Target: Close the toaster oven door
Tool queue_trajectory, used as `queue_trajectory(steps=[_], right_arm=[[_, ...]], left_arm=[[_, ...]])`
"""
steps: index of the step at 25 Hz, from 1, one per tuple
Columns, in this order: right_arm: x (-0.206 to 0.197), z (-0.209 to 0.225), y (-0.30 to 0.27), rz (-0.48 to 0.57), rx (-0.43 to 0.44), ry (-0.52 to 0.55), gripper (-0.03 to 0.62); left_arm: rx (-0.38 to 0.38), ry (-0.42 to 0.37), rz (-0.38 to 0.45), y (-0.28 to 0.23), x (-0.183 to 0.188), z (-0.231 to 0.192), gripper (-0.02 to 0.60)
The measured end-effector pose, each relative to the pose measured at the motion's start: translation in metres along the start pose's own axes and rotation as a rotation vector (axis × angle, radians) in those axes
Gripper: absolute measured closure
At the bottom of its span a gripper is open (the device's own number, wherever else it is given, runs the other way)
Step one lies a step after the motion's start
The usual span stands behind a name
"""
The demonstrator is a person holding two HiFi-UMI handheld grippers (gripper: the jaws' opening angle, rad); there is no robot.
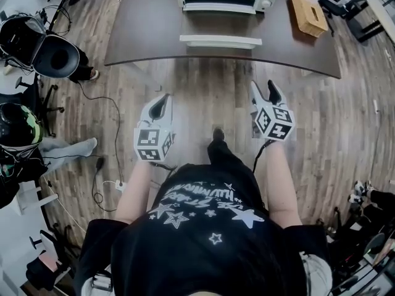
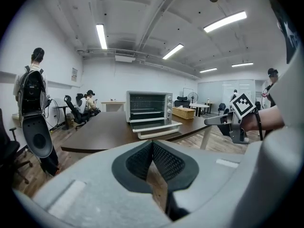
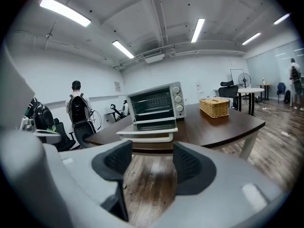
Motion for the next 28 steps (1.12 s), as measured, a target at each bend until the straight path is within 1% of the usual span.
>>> queue_trajectory(steps=[3, 8, 13, 17, 21, 25, 28], right_arm=[[0.013, 0.013, -0.031, -0.020, 0.020, 0.002, 0.321], [0.028, 0.033, -0.078, -0.046, 0.040, 0.005, 0.319], [0.027, 0.046, -0.117, -0.098, 0.033, 0.017, 0.321], [0.019, 0.047, -0.143, -0.142, 0.040, 0.004, 0.321], [0.015, 0.048, -0.165, -0.163, 0.008, 0.011, 0.321], [0.008, 0.051, -0.182, -0.199, -0.030, 0.012, 0.324], [0.003, 0.052, -0.194, -0.226, -0.052, 0.032, 0.359]], left_arm=[[0.027, 0.008, 0.001, -0.030, 0.013, -0.007, 0.572], [0.066, 0.005, -0.013, -0.069, 0.025, -0.014, 0.572], [0.097, -0.016, -0.014, -0.098, 0.036, -0.018, 0.571], [0.119, 0.018, -0.033, -0.110, 0.033, -0.029, 0.572], [0.113, 0.020, -0.051, -0.122, 0.031, -0.038, 0.571], [0.085, 0.014, -0.071, -0.136, 0.028, -0.049, 0.571], [0.050, 0.020, -0.090, -0.151, 0.025, -0.056, 0.572]])
Point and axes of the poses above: the fingertips, and each gripper's own axes: y backward along the fingers, z to its right, x out of its top, the point moved 4 cm from there along y, backward along the fingers, and after that the axes turned 4 degrees about -y, right-handed, at the moved point
